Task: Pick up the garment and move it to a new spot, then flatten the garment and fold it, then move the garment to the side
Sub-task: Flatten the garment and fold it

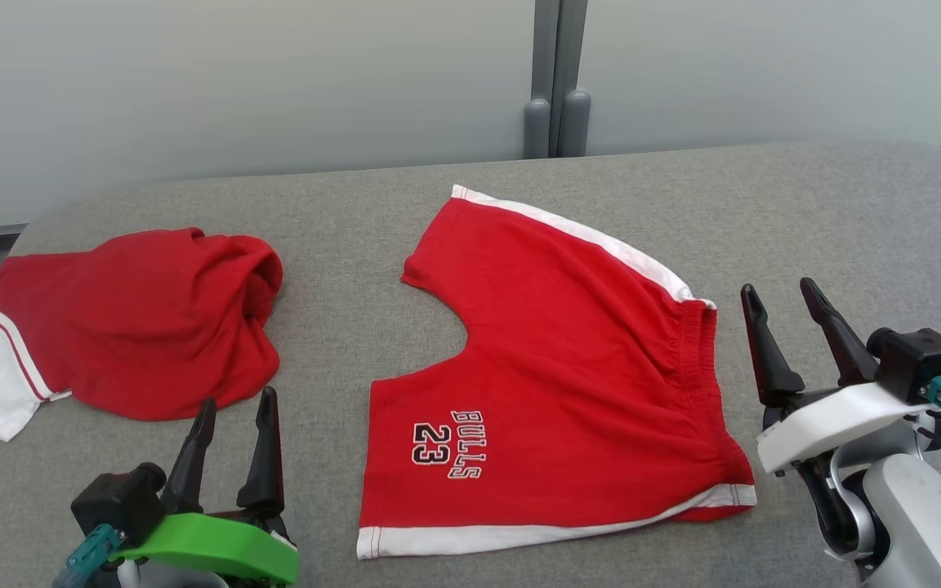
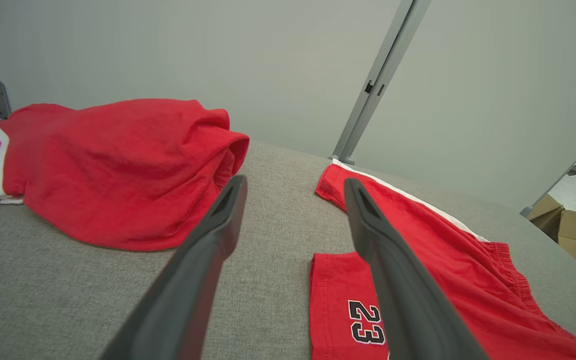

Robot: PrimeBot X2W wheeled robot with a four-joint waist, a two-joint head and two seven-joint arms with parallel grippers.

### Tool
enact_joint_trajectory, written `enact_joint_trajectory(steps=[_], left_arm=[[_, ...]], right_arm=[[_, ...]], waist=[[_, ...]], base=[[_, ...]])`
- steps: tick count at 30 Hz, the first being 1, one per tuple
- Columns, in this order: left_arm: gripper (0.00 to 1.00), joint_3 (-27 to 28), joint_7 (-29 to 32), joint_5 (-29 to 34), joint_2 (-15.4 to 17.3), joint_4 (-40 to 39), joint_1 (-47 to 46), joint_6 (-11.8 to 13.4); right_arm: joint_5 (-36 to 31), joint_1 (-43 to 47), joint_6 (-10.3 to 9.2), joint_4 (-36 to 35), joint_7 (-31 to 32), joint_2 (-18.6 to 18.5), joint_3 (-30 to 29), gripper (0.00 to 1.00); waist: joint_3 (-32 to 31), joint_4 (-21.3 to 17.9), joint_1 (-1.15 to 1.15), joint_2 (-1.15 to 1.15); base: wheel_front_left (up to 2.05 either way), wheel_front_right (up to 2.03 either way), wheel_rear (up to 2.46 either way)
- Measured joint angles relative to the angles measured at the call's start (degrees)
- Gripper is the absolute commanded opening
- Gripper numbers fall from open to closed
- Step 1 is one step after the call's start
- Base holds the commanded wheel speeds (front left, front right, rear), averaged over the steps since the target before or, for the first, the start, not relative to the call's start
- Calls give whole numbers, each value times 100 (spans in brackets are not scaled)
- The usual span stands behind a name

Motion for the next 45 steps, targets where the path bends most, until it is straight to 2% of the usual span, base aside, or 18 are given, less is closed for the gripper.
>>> enact_joint_trajectory(steps=[18,24,30,31,38,43,45], left_arm=[[100,71,-1,219,-116,-111,154,30],[100,-122,9,219,-122,-30,205,22],[100,-541,415,153,-107,283,444,-201],[100,-541,415,153,-107,283,444,-201],[100,-791,881,37,-41,579,558,-393],[100,-829,1074,-55,-19,624,567,-488],[100,-835,1125,-65,-14,642,565,-534]], right_arm=[[-130,1,0,21,0,66,0,100],[-196,30,13,121,1,-2,132,100],[-421,255,360,312,172,-345,509,100],[-421,255,360,312,172,-345,509,100],[-481,560,742,476,402,-722,812,100],[-481,699,1011,532,499,-788,1012,100],[-482,751,1045,588,550,-808,1105,100]], waist=[[18,0,0,0],[74,-9,0,0],[242,-44,0,0],[242,-44,0,0],[445,-112,0,0],[574,-172,0,0],[614,-189,0,0]], base=[[0,0,0],[0,0,0],[0,0,0],[0,0,0],[0,0,0],[0,0,0],[0,0,0]])
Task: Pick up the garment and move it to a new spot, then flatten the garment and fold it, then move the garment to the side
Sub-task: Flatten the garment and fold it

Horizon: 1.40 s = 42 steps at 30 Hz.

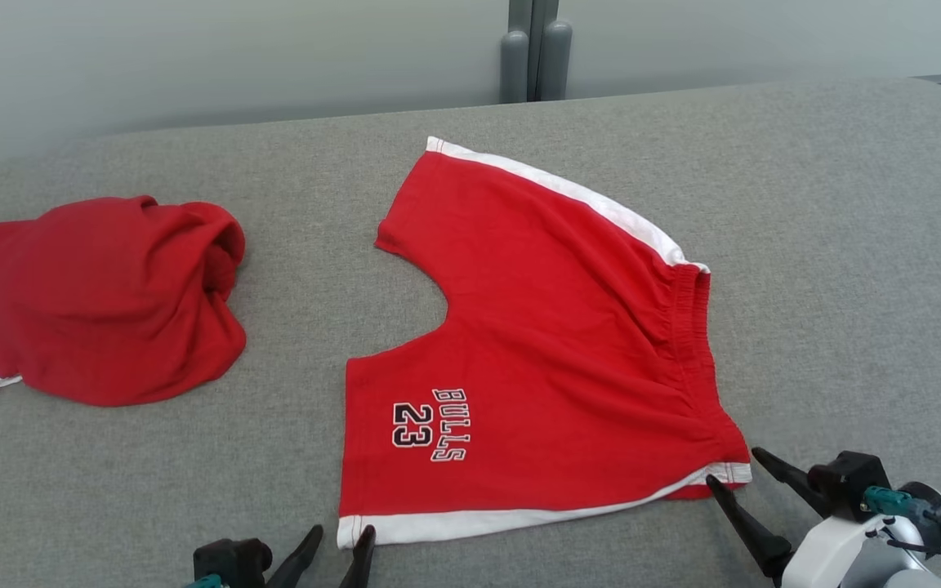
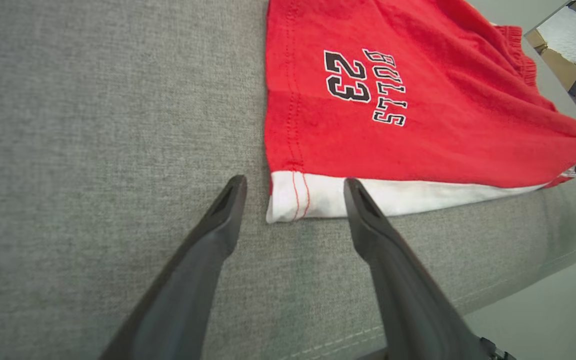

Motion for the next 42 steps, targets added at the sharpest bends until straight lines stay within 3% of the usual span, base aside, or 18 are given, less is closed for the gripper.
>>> enact_joint_trajectory(steps=[12,13,17,21,30,31,32,33,34,42], left_arm=[[100,-108,231,-100,3,125,-92,-149],[100,-116,246,-108,-7,126,-125,-157],[100,-94,246,-144,-13,165,-215,-159],[100,-105,280,-218,-52,287,-226,-209],[99,-148,347,-263,-158,398,-358,-309],[69,-153,347,-278,-168,431,-367,-318],[47,-174,346,-278,-170,480,-424,-356],[13,-174,346,-278,-175,490,-456,-356],[0,-174,346,-279,-178,502,-480,-357],[0,-114,222,-336,-187,501,-531,-453]], right_arm=[[5,-2,122,285,46,-43,166,100],[10,-20,124,318,55,-41,178,94],[8,-195,146,421,92,-38,267,49],[9,-315,175,480,100,-7,316,40],[54,-406,178,636,144,51,444,31],[57,-430,180,648,144,52,455,27],[57,-452,214,669,144,52,471,25],[58,-456,226,680,143,52,478,13],[58,-461,226,692,143,52,483,0],[241,-613,226,651,-86,116,308,0]], waist=[[70,47,0,0],[77,66,0,0],[104,135,0,0],[118,163,0,0],[161,167,0,0],[165,163,0,0],[174,155,0,0],[178,151,0,0],[181,146,0,0],[185,119,0,0]], base=[[0,0,0],[0,0,0],[0,0,0],[0,0,0],[0,0,0],[0,0,0],[0,0,0],[0,0,0],[0,0,0],[0,0,0]])
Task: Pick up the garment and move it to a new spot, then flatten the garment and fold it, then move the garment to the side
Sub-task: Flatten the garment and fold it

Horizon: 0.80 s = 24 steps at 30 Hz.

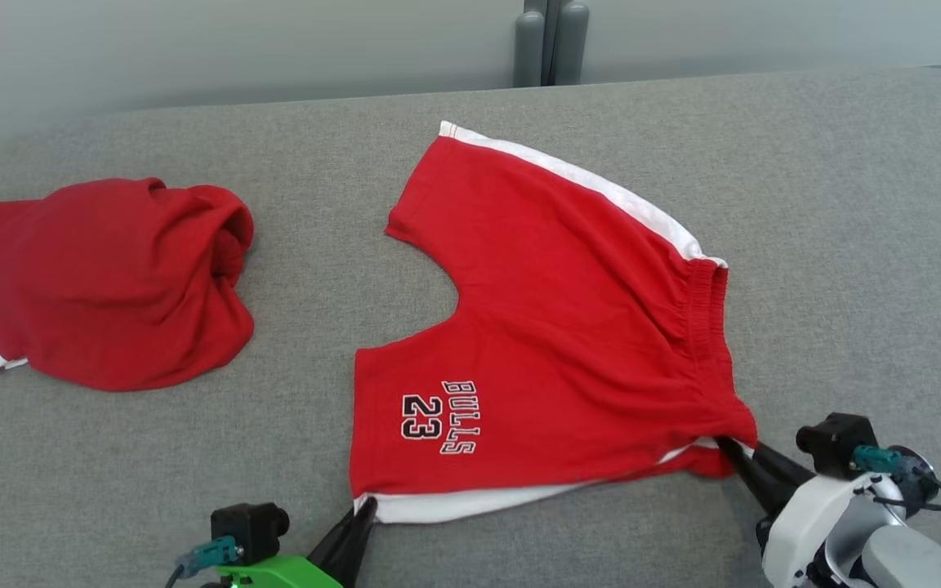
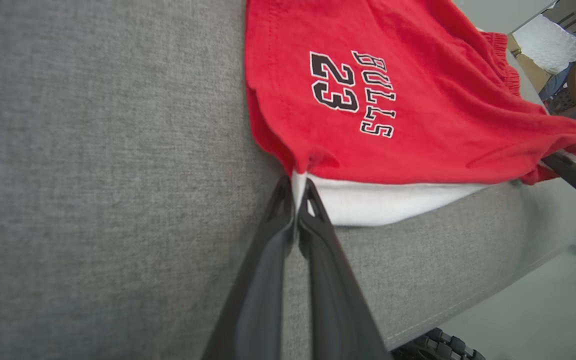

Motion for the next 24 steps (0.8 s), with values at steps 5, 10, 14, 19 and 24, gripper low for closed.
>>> enact_joint_trajectory(steps=[5,10,14,19,24], left_arm=[[0,252,-204,-303,-25,-182,-15,-51],[0,403,-358,-555,-53,-537,-29,-110],[0,453,-414,-649,-57,-869,-34,-158],[0,530,-460,-721,0,-1343,-12,-176],[0,464,-464,-601,171,-1925,25,-178]], right_arm=[[285,-176,1,-205,-243,143,-336,0],[555,-197,1,-432,-323,156,-600,0],[679,-194,1,-613,-335,146,-749,0],[735,-150,1,-902,-338,5,-778,0],[773,4,1,-1198,-338,-301,-933,0]], waist=[[-55,13,0,0],[-189,54,0,0],[-328,85,0,0],[-517,86,0,0],[-679,57,0,0]], base=[[0,0,0],[0,0,0],[0,0,0],[0,0,0],[0,0,0]])
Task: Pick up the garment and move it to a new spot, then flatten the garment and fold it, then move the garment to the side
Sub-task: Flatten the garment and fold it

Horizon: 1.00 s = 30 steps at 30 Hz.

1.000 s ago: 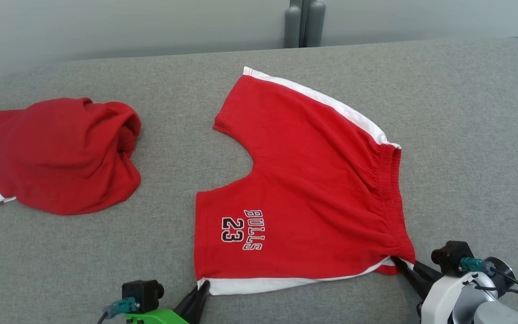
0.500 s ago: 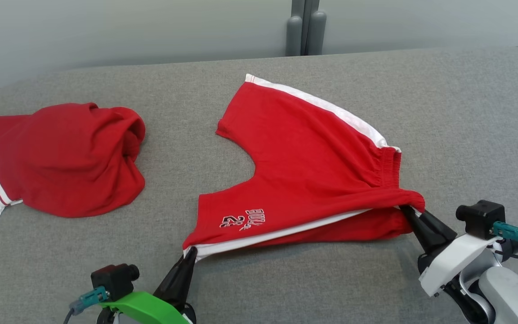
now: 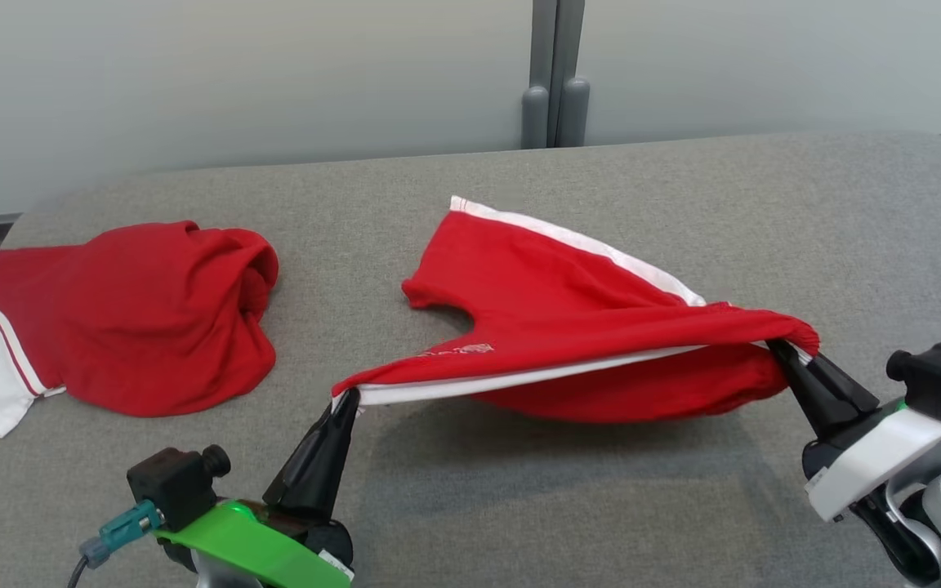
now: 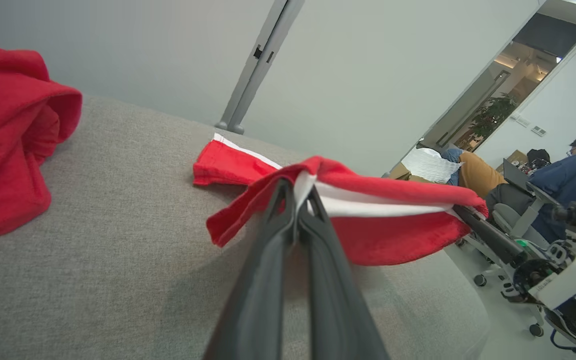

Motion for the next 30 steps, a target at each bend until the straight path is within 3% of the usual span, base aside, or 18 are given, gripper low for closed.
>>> enact_joint_trajectory(steps=[6,13,22,30], left_arm=[[0,-294,192,161,197,-638,124,-9],[0,-488,586,204,339,-1205,526,54],[0,-172,915,-122,424,-898,719,291],[0,-32,1261,-130,394,-449,-703,393]], right_arm=[[46,289,-4,-238,67,-319,-115,0],[408,728,-2,-447,725,-506,92,0],[871,826,-1,-595,1021,-460,165,0],[1283,151,0,-645,1128,-211,3,0]], waist=[[-122,24,0,0],[-127,59,0,0],[186,18,0,0],[649,-75,0,0]], base=[[0,0,0],[0,0,0],[0,0,0],[0,0,0]])
